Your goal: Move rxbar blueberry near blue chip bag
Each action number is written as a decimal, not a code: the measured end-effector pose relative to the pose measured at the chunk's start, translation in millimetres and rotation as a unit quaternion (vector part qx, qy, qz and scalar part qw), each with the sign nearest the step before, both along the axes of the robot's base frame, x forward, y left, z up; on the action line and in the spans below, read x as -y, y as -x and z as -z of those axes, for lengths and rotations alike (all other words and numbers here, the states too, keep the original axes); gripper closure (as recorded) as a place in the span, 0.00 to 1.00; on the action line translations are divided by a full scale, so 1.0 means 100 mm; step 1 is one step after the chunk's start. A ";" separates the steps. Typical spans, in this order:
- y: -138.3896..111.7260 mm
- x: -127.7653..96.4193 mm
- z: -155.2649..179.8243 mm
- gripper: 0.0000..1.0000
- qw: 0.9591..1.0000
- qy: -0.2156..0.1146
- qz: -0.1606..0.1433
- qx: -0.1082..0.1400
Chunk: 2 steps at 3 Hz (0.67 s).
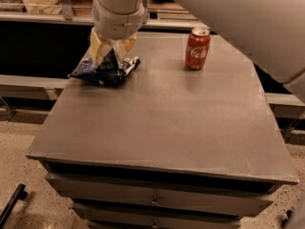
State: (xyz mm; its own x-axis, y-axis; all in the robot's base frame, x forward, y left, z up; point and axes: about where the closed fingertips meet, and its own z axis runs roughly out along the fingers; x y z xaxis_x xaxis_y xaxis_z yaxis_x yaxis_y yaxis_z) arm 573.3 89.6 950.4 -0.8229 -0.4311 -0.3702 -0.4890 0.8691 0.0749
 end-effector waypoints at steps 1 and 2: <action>-0.31 -0.09 0.01 1.00 1.000 -0.006 0.023 -0.010; -0.54 -0.02 0.08 1.00 0.999 -0.007 0.041 -0.025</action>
Offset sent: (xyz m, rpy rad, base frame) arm 0.0832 -0.0096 -0.0145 0.0136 0.0907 -0.1321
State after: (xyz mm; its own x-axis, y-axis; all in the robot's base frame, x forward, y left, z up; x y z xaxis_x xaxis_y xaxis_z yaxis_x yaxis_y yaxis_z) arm 627.5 91.9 942.8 -0.8725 -0.3564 -0.3342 -0.4117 0.9047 0.1100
